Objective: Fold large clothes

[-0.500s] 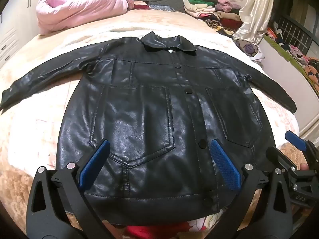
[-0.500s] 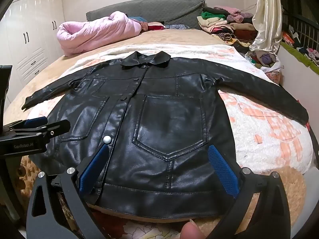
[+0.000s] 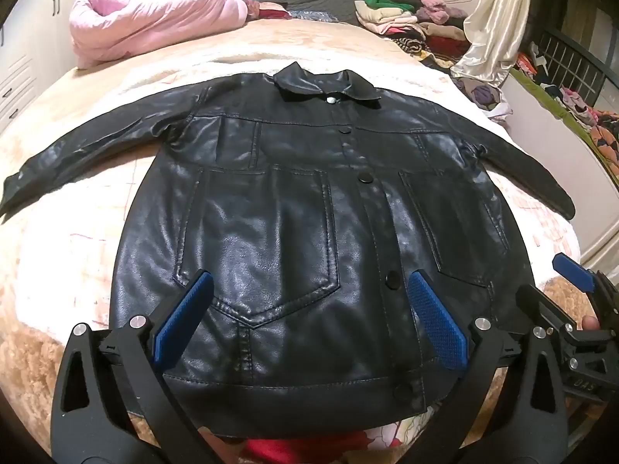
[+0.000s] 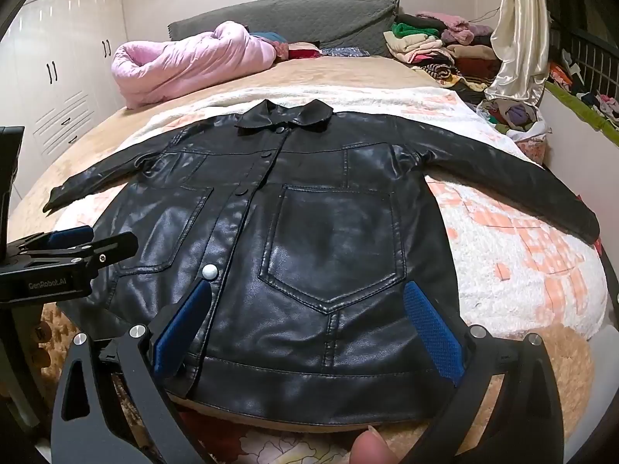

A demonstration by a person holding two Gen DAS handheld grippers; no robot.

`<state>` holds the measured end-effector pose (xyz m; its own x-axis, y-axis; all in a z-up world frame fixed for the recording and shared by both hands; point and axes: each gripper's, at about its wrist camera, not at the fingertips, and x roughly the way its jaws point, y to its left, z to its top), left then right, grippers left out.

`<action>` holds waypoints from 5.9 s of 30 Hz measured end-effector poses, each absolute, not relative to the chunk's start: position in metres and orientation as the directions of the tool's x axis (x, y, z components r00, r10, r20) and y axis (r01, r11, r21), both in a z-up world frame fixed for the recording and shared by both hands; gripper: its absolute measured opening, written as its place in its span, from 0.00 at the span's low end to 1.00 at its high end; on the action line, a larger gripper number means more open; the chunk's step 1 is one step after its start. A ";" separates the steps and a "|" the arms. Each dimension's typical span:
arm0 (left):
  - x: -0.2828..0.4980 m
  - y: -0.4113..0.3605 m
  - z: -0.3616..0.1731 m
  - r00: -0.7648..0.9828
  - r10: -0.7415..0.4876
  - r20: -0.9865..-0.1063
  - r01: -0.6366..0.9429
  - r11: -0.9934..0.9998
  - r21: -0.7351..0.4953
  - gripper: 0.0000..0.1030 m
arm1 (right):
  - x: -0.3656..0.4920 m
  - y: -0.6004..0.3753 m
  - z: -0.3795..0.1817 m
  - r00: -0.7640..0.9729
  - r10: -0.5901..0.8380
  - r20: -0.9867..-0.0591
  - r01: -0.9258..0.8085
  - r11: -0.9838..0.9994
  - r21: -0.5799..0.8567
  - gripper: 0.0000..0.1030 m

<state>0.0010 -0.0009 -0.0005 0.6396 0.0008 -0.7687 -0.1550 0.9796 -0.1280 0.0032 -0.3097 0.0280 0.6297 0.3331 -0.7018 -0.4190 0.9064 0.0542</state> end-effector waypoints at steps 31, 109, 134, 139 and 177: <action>0.000 -0.001 0.000 0.641 0.002 -0.768 -0.156 0.980 -0.128 0.91 | 0.003 -0.307 0.028 0.630 0.333 -0.701 -0.419 0.906 0.054 0.96; 0.213 0.001 0.015 0.569 0.042 -0.821 -0.199 0.976 -0.088 0.91 | 0.260 -0.353 0.037 0.696 0.134 -0.705 -0.054 0.989 0.134 0.96; 0.281 -0.077 -0.020 0.543 -0.026 -0.840 -0.120 0.987 -0.108 0.91 | 0.285 -0.533 0.002 0.680 -0.162 -0.715 0.429 0.878 0.210 0.96; 0.291 -0.082 -0.024 0.532 -0.017 -0.846 -0.123 0.988 -0.098 0.91 | 0.282 -0.565 -0.013 0.647 -0.141 -0.749 0.523 0.797 0.302 0.96; 0.290 -0.037 0.015 0.569 -0.073 -0.819 -0.119 0.978 -0.170 0.91 | 0.286 -0.592 0.027 0.931 0.207 -0.302 0.102 0.645 0.758 0.10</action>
